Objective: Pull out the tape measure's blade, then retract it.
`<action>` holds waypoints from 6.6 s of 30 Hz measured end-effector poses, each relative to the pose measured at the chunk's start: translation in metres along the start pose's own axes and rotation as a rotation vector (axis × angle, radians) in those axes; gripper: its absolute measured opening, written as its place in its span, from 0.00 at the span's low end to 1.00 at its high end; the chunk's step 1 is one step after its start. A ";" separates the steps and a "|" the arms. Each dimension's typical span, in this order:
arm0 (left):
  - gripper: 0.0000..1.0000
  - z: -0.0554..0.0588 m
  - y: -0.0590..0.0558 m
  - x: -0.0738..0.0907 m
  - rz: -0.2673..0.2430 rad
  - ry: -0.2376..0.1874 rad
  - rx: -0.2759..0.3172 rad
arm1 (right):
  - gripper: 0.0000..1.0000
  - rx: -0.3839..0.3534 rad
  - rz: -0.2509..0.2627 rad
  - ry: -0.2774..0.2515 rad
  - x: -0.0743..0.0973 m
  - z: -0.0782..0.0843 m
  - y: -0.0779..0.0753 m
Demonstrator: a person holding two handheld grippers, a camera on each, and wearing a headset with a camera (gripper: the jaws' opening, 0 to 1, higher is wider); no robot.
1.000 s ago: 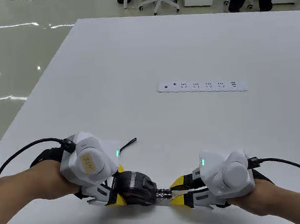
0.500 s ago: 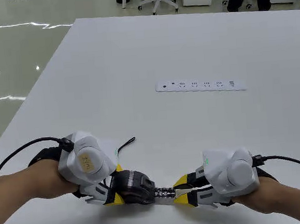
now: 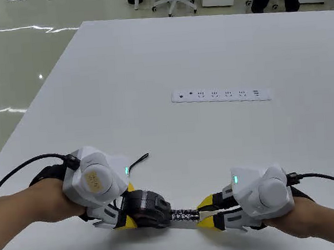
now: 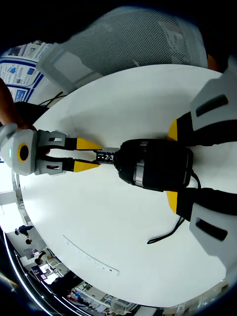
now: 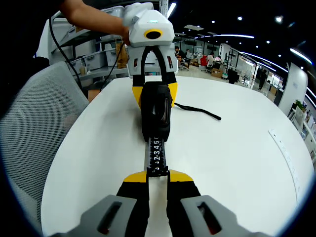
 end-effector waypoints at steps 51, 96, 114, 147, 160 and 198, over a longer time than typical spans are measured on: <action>0.27 -0.001 0.000 0.000 -0.001 0.006 0.000 | 0.11 0.010 0.011 0.018 0.029 0.019 -0.006; 0.27 -0.002 0.000 -0.001 -0.004 0.006 0.001 | 0.11 0.017 0.014 0.031 0.051 0.036 -0.012; 0.27 -0.001 0.000 0.000 -0.005 0.004 0.003 | 0.11 0.008 0.015 0.024 0.061 0.038 -0.010; 0.27 -0.001 0.000 0.000 -0.008 0.004 0.008 | 0.11 -0.035 0.041 0.000 0.073 0.047 -0.015; 0.27 0.000 0.000 0.001 -0.007 0.009 0.008 | 0.10 -0.046 0.042 -0.019 0.075 0.046 -0.015; 0.27 -0.002 -0.001 0.000 -0.005 0.020 0.001 | 0.10 -0.057 0.043 -0.022 0.085 0.057 -0.016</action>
Point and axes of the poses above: the centre of the closed fingertips' face, and the gripper's own axes: x roughly backward along the fingers, y roughly to its left, z roughly out of its underside, the point moved 5 cm from there along x, roughly backward along the fingers, and after that the axes turned 15 degrees about -x, right-handed, at the moved point
